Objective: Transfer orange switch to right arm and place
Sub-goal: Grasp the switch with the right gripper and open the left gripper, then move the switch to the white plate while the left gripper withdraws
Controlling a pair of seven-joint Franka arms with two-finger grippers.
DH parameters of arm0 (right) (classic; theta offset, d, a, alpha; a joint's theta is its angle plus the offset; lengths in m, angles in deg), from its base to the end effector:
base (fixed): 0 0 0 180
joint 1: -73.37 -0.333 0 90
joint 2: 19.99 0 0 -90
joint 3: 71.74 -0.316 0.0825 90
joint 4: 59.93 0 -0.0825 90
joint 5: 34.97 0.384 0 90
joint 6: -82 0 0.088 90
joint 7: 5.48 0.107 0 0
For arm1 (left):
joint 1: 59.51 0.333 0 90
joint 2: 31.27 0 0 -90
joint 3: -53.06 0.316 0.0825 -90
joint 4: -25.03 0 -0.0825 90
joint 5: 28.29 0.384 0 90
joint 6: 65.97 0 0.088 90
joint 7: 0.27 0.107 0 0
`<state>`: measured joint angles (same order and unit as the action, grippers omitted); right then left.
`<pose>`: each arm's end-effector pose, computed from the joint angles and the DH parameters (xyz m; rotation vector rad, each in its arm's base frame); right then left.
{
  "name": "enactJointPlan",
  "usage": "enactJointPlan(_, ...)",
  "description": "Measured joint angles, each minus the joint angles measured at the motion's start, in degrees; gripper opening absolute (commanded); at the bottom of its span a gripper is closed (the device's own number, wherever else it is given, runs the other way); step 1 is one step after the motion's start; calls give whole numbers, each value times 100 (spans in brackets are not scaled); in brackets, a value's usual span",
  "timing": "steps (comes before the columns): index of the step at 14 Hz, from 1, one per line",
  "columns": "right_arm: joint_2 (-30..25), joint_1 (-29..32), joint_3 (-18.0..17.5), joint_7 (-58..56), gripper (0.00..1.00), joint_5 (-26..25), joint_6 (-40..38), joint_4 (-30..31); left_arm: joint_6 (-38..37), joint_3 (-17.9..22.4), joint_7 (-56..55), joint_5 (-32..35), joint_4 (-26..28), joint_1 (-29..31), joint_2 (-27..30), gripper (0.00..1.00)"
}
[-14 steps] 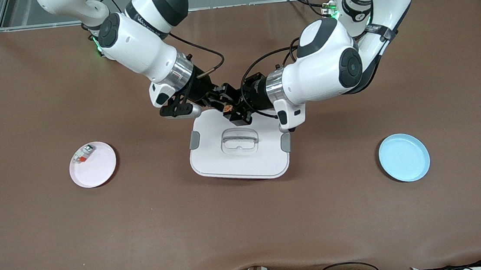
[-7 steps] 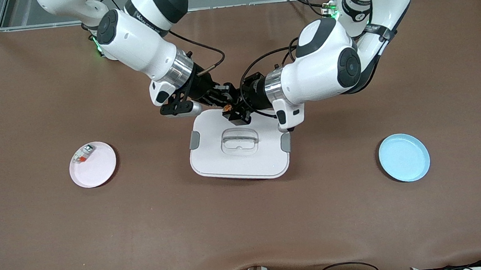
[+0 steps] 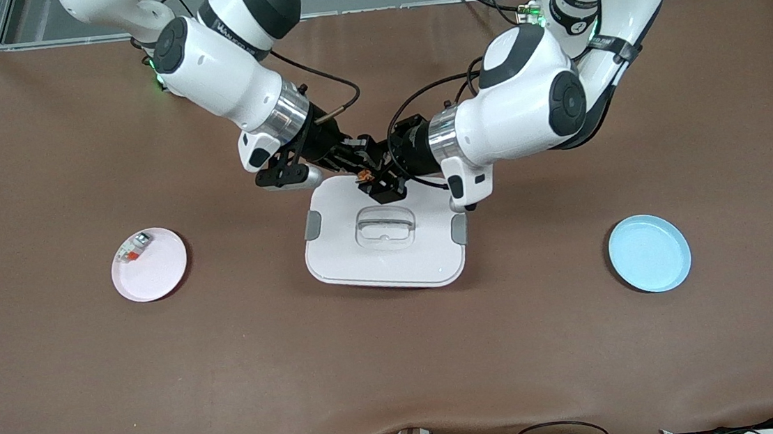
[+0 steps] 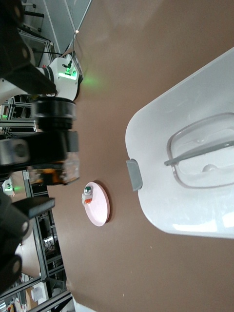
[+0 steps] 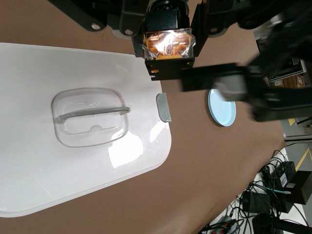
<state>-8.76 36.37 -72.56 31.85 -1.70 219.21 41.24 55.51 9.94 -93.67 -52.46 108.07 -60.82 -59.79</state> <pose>0.5144 0.4042 0.4979 -2.4693 0.4216 -0.0498 0.5569 -0.4287 0.5023 2.1202 1.3659 -0.7413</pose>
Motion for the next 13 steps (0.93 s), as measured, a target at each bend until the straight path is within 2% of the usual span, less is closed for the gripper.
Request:
enactJointPlan(4, -2, 239, 26, -176, 0, -45, -698, -213, -90, 1, 0, 405, -55, 251, 421, 100)
enactJointPlan(7, -5, 583, 44, -1324, 0, -66, -1387, -347, -322, 7, 228, 876, -99, 703, 751, 100)
enactJointPlan(9, -6, 920, 64, -2199, 0, -115, -1874, -352, -582, 6, 668, 1590, -105, 961, 873, 100)
enactJointPlan(10, -8, 1095, 71, -2636, 0, -298, -2137, -360, -629, 6, 894, 1929, -105, 1021, 893, 100)
enactJointPlan(13, -23, 1473, 78, -4009, 0, -1520, -2739, -389, -828, 25, 1639, 2628, -103, 1164, 895, 100)
